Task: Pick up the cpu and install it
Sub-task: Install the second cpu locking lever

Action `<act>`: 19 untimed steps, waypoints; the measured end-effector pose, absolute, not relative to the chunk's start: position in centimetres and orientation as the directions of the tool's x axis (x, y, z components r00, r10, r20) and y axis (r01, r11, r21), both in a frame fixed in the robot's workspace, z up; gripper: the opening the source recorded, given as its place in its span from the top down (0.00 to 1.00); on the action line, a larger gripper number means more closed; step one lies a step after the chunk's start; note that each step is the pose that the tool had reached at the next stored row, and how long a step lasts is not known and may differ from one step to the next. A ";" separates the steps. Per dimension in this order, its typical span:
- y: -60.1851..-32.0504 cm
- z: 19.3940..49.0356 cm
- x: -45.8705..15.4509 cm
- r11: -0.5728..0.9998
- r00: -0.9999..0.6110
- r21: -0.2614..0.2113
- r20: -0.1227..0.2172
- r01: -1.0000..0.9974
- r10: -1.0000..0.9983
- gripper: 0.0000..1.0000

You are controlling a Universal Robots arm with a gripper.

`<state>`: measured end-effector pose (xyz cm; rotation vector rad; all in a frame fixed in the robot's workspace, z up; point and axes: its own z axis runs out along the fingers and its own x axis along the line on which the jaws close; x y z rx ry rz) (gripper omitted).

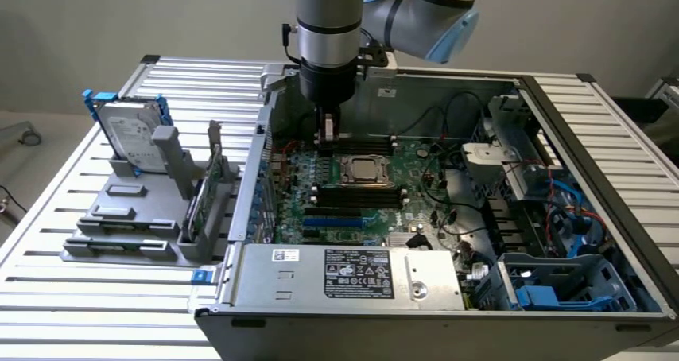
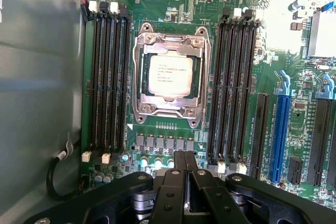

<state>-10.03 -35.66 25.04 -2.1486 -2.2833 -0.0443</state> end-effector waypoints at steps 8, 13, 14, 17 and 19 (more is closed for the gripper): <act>-35.7 25.7 -10.0 0.060 -0.061 0.016 0.024 0.998 0.998 0.89; -35.7 26.7 -10.0 0.060 -0.061 0.016 0.024 0.998 0.998 0.89; -35.7 27.1 -10.0 0.060 -0.061 0.016 0.024 0.998 0.998 0.89; -35.7 28.0 -10.0 0.061 -0.061 0.016 0.024 0.998 0.998 0.89; -35.8 28.4 -10.1 0.061 -0.061 0.016 0.024 0.998 0.998 0.89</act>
